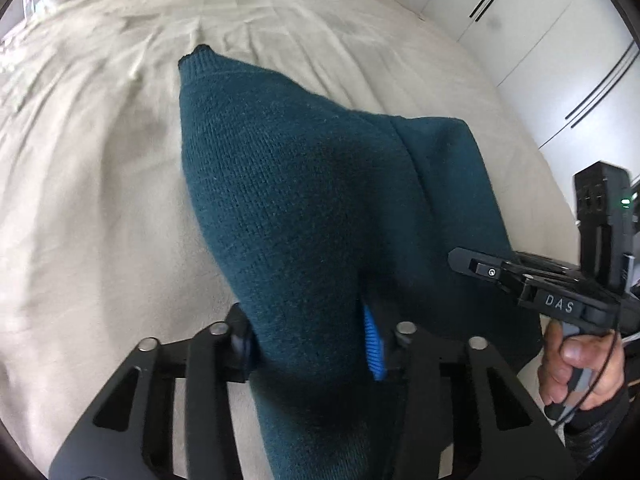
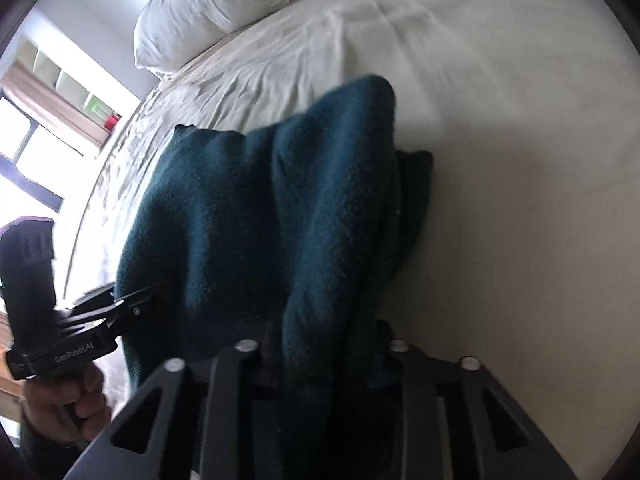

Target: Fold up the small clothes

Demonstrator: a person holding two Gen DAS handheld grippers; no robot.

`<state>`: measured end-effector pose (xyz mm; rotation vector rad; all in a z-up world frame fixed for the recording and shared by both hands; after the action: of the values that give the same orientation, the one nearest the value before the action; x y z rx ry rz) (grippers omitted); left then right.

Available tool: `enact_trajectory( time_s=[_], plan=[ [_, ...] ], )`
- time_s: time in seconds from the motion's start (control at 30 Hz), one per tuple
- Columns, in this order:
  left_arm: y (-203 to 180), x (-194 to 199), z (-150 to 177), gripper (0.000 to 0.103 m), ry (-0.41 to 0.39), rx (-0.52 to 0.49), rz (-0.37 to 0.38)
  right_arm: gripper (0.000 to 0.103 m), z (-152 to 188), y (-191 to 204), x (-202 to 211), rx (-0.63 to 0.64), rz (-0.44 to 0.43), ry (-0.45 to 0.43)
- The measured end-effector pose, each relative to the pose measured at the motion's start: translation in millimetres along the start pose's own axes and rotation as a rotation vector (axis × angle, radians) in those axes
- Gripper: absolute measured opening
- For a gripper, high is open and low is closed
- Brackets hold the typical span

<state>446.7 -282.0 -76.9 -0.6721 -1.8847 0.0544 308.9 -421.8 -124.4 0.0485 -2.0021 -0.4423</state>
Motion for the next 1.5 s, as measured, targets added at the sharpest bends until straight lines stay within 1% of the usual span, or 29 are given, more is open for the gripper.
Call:
enact_trajectory(
  time_s=[0.03,0.07,0.17,0.23,0.33,0.4,0.43,0.47,0.57,0.6,0.7,0.8,0.9,0.93,0.97,1.0,1.03,1.07,1.1,1.17,1.2,1.23,1.27,1.33,1.4,1.43,1.47,1.5],
  plan=[
    [-3,6,1,0.034,-0.008,-0.009,-0.005,0.025,-1,9,6,0.018,0.018,-0.017],
    [-7,14,2,0.033,-0.017,-0.016,-0.004,0.024,0,16,16,0.030,0.017,-0.036],
    [-14,46,10,0.033,-0.034,-0.026,0.007,0.023,4,36,46,0.043,-0.013,-0.076],
    [-15,78,18,0.033,-0.057,-0.028,0.016,0.023,14,48,68,0.058,-0.040,-0.103],
    [-12,130,35,0.033,-0.090,-0.025,0.032,0.023,31,74,102,0.073,-0.104,-0.132],
    [-9,165,53,0.033,-0.107,-0.023,0.039,0.023,46,94,121,0.079,-0.157,-0.139],
    [-6,179,64,0.033,-0.108,-0.017,0.042,0.023,47,107,120,0.080,-0.177,-0.133],
    [-3,191,76,0.033,-0.105,-0.012,0.044,0.023,58,118,126,0.092,-0.199,-0.125],
    [8,219,117,0.033,-0.091,-0.002,0.045,0.023,86,144,129,0.107,-0.242,-0.097],
    [13,225,130,0.033,-0.089,0.009,0.044,0.023,102,153,128,0.104,-0.263,-0.080],
    [32,232,173,0.034,-0.073,0.042,0.039,0.023,139,165,116,0.094,-0.291,-0.036],
    [52,222,214,0.034,-0.039,0.087,0.034,0.023,176,171,89,0.066,-0.316,0.035],
    [73,202,252,0.034,-0.011,0.144,0.044,0.023,200,170,60,0.055,-0.302,0.078],
    [79,194,261,0.035,-0.004,0.153,0.026,0.024,206,168,48,0.042,-0.298,0.095],
    [86,189,270,0.037,-0.007,0.156,0.014,0.024,210,165,37,0.041,-0.289,0.102],
    [90,185,278,0.038,-0.022,0.160,0.020,0.025,213,162,32,0.039,-0.289,0.102],
    [93,182,283,0.043,-0.046,0.149,0.024,0.027,215,158,29,0.032,-0.299,0.096],
    [95,181,285,0.049,-0.069,0.138,0.022,0.032,218,154,26,0.023,-0.309,0.091],
    [98,182,289,0.052,-0.082,0.143,0.027,0.046,220,147,22,0.001,-0.314,0.096],
    [105,186,291,0.059,-0.096,0.169,0.042,0.060,226,134,20,-0.048,-0.311,0.088],
    [108,192,305,0.059,-0.095,0.178,0.047,0.061,228,128,21,-0.071,-0.328,0.082],
    [110,191,301,0.059,-0.091,0.185,0.050,0.061,230,125,24,-0.089,-0.342,0.081],
    [110,197,305,0.059,-0.092,0.187,0.042,0.064,232,121,28,-0.105,-0.349,0.077],
    [114,214,304,0.059,-0.129,0.179,-0.015,0.068,236,112,40,-0.116,-0.325,0.050],
    [110,238,306,0.059,-0.195,0.154,-0.111,0.069,240,105,59,-0.113,-0.268,0.016],
    [106,248,305,0.059,-0.224,0.131,-0.143,0.069,236,102,66,-0.108,-0.238,-0.004],
    [102,254,303,0.059,-0.243,0.111,-0.155,0.069,236,102,72,-0.108,-0.212,-0.021],
    [94,261,301,0.059,-0.267,0.082,-0.161,0.070,233,102,85,-0.110,-0.160,-0.058]
  ],
)
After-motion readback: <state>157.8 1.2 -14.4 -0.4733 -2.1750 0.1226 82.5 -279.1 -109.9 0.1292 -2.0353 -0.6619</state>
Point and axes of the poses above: each gripper's, at about its wrist camera, not at the fingertips, and x roughly against the way its jaws point, y to its left, z to its underside, the point moved 2 cm from there along -x, roughly the way its jaws point, and after that the axes turned 3 degrees about z, right-handed, at the moved point
